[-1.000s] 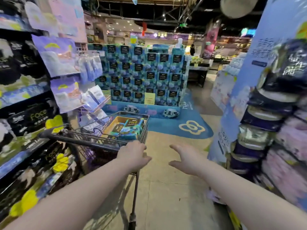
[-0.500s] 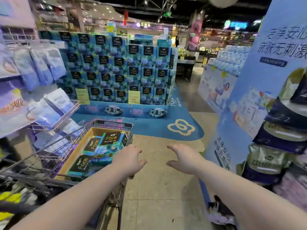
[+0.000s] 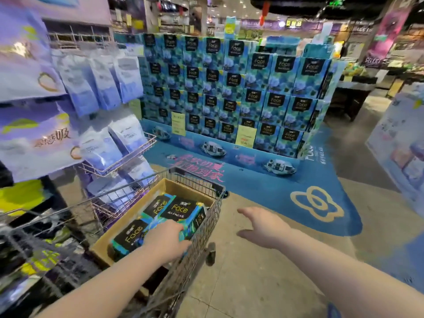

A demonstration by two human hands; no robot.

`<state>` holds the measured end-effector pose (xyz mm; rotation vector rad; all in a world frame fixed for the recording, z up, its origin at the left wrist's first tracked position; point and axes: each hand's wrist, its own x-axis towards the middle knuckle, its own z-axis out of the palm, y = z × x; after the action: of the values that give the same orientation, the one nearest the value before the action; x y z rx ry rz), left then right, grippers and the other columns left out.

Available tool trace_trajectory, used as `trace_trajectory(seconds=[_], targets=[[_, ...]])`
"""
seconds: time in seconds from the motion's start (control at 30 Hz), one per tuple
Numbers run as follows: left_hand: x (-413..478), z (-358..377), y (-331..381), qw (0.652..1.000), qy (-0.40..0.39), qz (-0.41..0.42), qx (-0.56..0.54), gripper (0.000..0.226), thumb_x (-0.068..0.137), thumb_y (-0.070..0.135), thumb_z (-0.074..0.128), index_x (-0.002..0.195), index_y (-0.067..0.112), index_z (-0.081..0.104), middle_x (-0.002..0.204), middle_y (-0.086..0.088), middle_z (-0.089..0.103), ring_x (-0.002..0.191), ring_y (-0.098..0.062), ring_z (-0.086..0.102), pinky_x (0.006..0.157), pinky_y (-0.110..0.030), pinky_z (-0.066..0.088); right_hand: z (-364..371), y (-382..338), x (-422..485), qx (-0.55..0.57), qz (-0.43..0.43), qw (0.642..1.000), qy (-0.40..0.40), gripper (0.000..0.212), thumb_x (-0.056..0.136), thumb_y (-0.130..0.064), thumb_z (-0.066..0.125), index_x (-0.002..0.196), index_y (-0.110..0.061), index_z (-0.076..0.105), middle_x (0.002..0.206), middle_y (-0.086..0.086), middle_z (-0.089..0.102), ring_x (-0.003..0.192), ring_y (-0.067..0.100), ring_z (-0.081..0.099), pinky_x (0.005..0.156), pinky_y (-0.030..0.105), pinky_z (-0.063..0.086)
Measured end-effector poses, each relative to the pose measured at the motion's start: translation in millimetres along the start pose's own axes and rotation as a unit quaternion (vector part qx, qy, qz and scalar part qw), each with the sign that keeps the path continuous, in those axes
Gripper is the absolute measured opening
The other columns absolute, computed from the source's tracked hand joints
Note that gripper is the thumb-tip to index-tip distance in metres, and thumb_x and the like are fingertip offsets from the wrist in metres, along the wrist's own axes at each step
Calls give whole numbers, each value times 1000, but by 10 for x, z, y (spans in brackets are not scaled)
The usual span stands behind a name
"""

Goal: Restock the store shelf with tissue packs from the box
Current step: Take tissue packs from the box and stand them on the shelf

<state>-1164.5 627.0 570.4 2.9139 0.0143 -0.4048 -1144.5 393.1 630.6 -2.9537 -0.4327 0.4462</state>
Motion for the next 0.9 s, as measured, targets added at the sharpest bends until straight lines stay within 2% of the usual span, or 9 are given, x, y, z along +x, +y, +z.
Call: trace_trajectory(seconds=[0.23, 0.4, 0.53, 0.63, 0.7, 0.8, 0.9], targets=[[339, 70, 95, 991, -3, -126, -55, 52, 87, 53, 51, 132, 26, 50, 134, 3, 50, 122, -19, 51, 97, -35, 46, -161, 398, 990, -11, -82, 995, -55, 63, 89, -40, 58, 145, -24, 32, 145, 2, 46, 130, 23, 46, 105, 36, 42], [370, 154, -216, 970, -21, -229, -77, 48, 87, 53, 51, 123, 21, 55, 121, -2, 53, 114, -22, 56, 87, -33, 50, -50, 209, 1619, -19, -145, 984, -101, 65, 86, -36, 59, 145, -25, 33, 143, 3, 48, 128, 22, 47, 105, 37, 43], [515, 298, -516, 949, -27, -293, -111, 52, 88, 54, 50, 130, 22, 50, 130, -2, 50, 118, -21, 54, 94, -35, 48, 57, 25, 2138, -17, -179, 975, -129, 67, 85, -36, 60, 145, -26, 32, 143, 3, 48, 129, 22, 47, 106, 37, 41], [687, 429, -708, 925, -50, -331, -177, 60, 90, 52, 48, 140, 19, 41, 142, -5, 43, 128, -21, 47, 105, -32, 40, 123, -67, 2509, -33, -189, 968, -164, 67, 87, -39, 59, 146, -25, 30, 145, 2, 45, 131, 21, 45, 107, 34, 39], [813, 549, -829, 904, -58, -356, -229, 67, 89, 52, 52, 144, 18, 35, 146, -5, 39, 130, -20, 45, 106, -29, 37, 144, -126, 2771, -40, -189, 965, -177, 67, 87, -38, 58, 146, -23, 31, 144, 3, 46, 128, 21, 47, 106, 34, 41], [996, 717, -972, 870, -42, -395, -291, 67, 84, 51, 60, 139, 18, 42, 139, -7, 49, 121, -20, 52, 97, -27, 43, 204, -214, 3134, -46, -184, 963, -194, 64, 88, -37, 59, 145, -18, 33, 142, 5, 48, 127, 22, 48, 105, 32, 42], [1095, 771, -1013, 837, -56, -416, -352, 67, 85, 48, 61, 140, 17, 40, 138, -5, 52, 123, -19, 53, 90, -22, 43, 305, -282, 3409, -43, -166, 959, -225, 68, 88, -39, 60, 146, -20, 32, 145, 5, 45, 130, 22, 46, 107, 32, 39]])
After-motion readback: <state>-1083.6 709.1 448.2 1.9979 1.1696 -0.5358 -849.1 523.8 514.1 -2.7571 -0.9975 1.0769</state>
